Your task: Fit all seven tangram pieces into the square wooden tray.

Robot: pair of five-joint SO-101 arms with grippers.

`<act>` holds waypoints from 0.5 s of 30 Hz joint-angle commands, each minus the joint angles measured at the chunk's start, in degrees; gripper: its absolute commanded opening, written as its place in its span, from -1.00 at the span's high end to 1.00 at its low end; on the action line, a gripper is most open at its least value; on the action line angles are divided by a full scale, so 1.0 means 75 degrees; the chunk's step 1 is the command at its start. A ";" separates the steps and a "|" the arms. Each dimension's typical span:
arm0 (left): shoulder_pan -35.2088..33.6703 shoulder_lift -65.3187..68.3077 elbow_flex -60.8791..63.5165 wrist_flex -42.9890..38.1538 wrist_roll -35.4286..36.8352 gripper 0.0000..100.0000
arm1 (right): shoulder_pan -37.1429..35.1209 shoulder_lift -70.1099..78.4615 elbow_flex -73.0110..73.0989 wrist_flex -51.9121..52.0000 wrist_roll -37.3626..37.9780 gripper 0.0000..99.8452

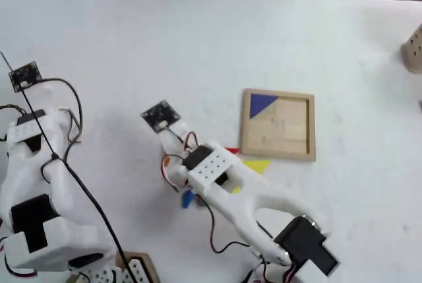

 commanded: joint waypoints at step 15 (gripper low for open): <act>-0.0029 -0.0029 -0.0293 0.0000 0.0023 0.95 | 0.0182 -0.0111 -0.0399 -0.1459 -0.1664 0.59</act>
